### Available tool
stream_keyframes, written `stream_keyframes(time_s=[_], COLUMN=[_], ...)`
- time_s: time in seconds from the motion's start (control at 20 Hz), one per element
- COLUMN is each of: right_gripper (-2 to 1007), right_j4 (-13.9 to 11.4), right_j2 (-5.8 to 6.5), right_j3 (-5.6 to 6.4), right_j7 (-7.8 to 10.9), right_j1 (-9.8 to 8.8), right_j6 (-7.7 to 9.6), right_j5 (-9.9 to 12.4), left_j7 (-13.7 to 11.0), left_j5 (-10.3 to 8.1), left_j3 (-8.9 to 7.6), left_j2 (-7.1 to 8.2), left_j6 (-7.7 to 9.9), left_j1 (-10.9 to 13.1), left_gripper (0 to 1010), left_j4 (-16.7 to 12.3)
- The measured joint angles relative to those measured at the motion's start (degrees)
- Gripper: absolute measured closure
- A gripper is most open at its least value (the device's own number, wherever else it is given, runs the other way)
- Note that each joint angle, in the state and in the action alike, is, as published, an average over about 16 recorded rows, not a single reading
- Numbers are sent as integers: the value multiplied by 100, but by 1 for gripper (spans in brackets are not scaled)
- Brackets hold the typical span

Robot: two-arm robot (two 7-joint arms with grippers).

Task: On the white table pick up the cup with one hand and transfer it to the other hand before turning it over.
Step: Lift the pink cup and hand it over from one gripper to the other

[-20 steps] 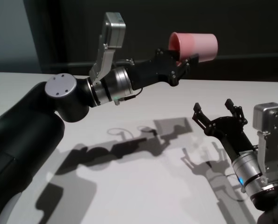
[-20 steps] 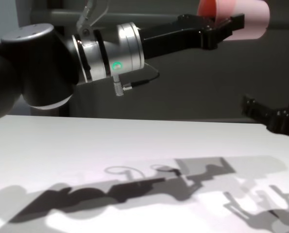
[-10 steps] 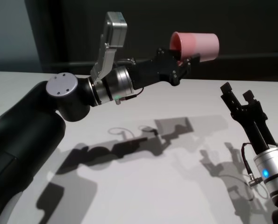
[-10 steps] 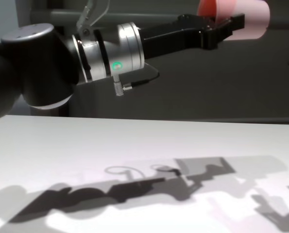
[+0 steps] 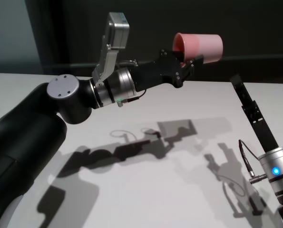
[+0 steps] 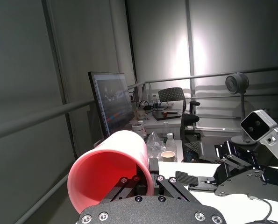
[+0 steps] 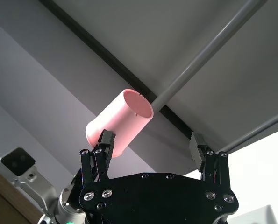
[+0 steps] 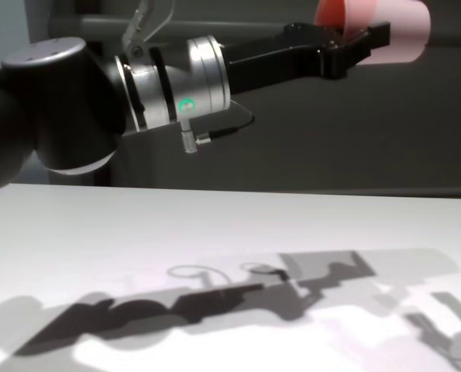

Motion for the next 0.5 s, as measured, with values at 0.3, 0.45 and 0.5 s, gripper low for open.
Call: stream_keyframes(time_s=[0.3, 0.45, 0.5], right_gripper=[5, 5, 5], right_j4=[488, 749, 832], right_j2=[-48, -69, -76], right_j3=[66, 74, 69], right_j7=[573, 789, 847], right_j1=[304, 477, 536], right_j6=[524, 752, 816], right_j5=[999, 1379, 1480], left_j7=[0, 0, 0], left_j5=[0, 0, 0], left_j3=[0, 0, 0], left_j2=[0, 0, 0], left_j6=[0, 0, 0], left_j1=[0, 0, 0], left_gripper=[962, 962, 962], left_j4=[0, 0, 0])
